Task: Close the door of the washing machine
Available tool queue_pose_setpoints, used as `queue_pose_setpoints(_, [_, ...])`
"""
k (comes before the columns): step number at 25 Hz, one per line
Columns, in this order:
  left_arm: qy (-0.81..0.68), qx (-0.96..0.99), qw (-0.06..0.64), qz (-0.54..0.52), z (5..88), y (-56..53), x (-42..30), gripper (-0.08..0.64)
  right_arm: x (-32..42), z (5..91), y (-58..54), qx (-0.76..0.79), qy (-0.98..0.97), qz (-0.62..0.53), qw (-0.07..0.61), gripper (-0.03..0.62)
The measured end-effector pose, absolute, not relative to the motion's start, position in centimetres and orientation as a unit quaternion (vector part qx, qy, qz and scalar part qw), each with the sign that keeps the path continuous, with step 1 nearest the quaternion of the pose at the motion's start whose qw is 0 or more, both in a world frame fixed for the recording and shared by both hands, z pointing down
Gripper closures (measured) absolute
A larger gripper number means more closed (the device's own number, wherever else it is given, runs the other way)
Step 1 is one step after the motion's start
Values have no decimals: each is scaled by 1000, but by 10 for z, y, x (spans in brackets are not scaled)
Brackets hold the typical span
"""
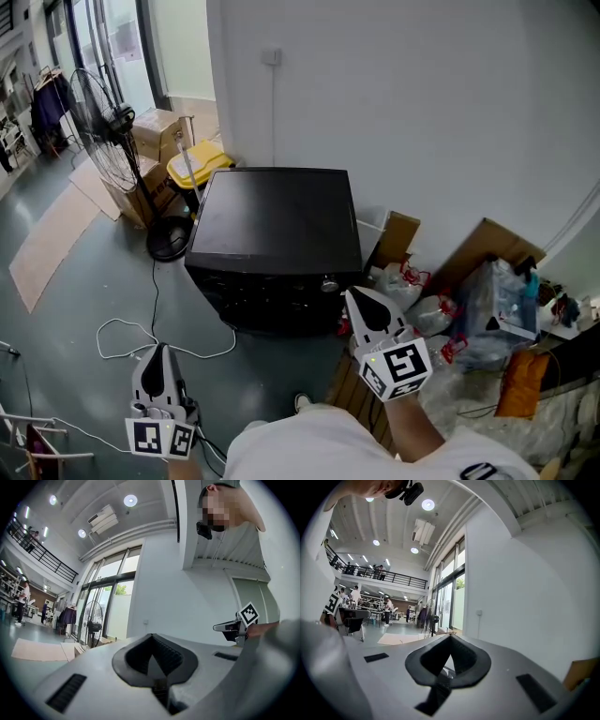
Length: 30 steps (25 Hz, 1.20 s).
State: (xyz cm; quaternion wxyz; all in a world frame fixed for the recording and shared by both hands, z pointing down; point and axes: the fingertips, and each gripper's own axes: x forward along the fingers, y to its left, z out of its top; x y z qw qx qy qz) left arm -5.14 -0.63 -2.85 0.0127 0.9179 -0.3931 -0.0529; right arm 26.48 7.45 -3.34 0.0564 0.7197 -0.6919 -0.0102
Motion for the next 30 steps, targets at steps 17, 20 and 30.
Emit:
queue_pose_setpoints(17, [-376, 925, 17, -46, -32, -6, -68, 557, 221, -34, 64, 705, -705, -9, 79, 595])
queue_pose_setpoints(20, [-377, 925, 17, -46, -34, -6, -70, 557, 218, -33, 62, 702, -707, -12, 81, 595])
queue_pose_setpoints(30, [-385, 922, 14, -41, -32, -4, -75, 557, 220, -32, 53, 699, -711, -18, 77, 595])
